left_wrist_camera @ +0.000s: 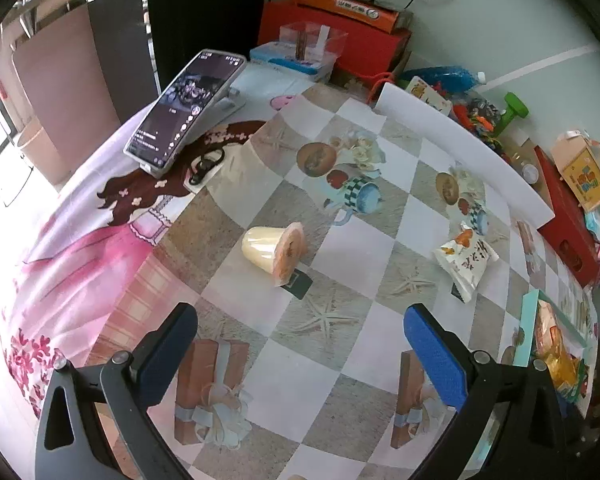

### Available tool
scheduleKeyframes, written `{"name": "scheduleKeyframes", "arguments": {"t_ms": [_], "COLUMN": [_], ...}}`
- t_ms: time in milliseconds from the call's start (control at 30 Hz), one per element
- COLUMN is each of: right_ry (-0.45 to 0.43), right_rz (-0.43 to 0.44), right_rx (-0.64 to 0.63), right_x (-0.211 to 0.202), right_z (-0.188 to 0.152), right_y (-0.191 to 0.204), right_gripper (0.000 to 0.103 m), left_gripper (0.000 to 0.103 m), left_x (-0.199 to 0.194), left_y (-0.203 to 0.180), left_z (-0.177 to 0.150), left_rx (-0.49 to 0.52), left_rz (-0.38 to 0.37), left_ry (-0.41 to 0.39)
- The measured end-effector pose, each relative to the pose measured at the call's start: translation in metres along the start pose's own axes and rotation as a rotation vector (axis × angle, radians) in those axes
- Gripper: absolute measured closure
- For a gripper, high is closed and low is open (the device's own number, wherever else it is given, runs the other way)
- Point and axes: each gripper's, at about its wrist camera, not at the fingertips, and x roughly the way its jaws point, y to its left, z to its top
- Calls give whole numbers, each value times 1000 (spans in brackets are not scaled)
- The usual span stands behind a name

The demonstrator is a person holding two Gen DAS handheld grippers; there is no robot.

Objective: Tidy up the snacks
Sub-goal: 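Move both tools back over the table toward the pudding cup and white bag, then grasp the cream pudding cup with the left tool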

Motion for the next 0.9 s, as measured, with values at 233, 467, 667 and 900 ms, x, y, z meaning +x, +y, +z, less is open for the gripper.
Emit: {"name": "scheduleKeyframes", "arguments": {"t_ms": [233,467,667,900], "right_ry": [34,45,45,44], "right_rz": [19,41,41,29], "right_rx": [-4,2,14,4], "right_x": [21,36,43,48], "right_z": [-3,0,3,5], "right_y": [3,2,-1,-1], "right_gripper": [0,0,0,0], "left_gripper": [0,0,1,13], "left_x": [18,34,45,52], "left_y": [10,15,12,23], "left_z": [5,12,16,19], "left_rx": [-42,-86,-98,-155], "left_rz": [-24,-58,-82,-96], "left_ry": [19,24,37,43]}}
